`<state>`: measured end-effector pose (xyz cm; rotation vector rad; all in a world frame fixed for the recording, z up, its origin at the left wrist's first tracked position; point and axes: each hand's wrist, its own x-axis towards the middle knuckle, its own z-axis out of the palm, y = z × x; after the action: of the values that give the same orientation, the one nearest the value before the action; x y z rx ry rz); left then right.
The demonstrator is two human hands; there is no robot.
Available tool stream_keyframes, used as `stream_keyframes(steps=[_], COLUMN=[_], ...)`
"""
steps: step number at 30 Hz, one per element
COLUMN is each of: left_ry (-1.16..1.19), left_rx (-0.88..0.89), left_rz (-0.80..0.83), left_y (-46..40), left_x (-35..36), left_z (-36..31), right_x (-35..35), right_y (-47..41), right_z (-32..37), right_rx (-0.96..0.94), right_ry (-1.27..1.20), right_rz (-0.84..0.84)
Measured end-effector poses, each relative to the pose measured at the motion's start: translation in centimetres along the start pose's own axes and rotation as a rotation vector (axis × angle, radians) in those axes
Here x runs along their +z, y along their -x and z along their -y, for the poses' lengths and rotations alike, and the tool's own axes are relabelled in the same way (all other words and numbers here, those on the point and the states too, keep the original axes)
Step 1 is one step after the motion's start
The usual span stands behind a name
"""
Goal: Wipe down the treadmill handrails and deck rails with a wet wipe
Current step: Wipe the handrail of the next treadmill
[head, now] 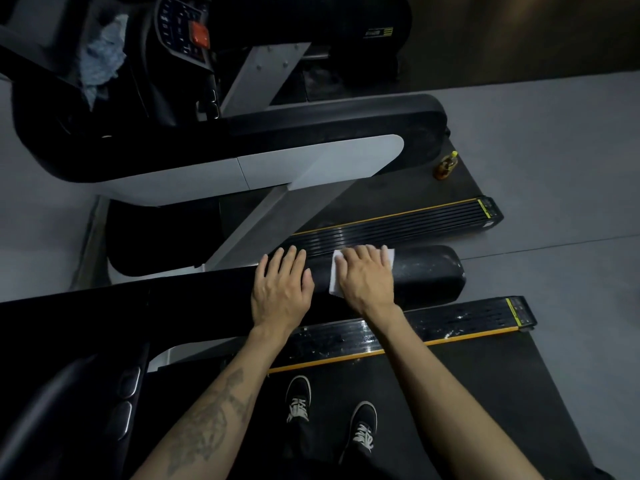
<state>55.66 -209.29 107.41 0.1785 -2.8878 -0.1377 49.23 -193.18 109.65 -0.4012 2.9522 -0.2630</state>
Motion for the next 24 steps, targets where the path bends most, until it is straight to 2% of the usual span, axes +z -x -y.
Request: stream_keyframes(steps=[3,8,12,16,18,21,24], left_ry=[-0.003,-0.008,0.006,0.010,0.008,0.005,0.013], left_rx=[-0.005,-0.003,0.000,-0.006,-0.010,-0.014,-0.024], left_rz=[0.006,0.025,0.005,0.002,0.017,0.034,0.026], left_y=[0.0,-0.1,0.0,0.0,-0.1,0.0,0.0], left_x=[0.1,0.2,0.2,0.2,0.2,0.0,-0.1], left_z=[0.0,0.2,0.1,0.0,0.0,-0.1,-0.1], right_x=[0.3,0.4,0.0,0.6,1.3,1.6,1.3], right_y=[1.2,0.2,-1.2,0.6,1.5,1.7,1.0], right_z=[1.6,2.1,0.1,-0.2,0.2,-0.9,-3.6], right_rx=[0.087,-0.192,-0.076,0.019,-0.033,-0.219,-0.187], right_ry=[-0.009,-0.064,0.000,0.012,-0.073,-0.103,-0.073], right_rz=[-0.053,-0.028,-0.034,-0.164,-0.224,-0.196,-0.145])
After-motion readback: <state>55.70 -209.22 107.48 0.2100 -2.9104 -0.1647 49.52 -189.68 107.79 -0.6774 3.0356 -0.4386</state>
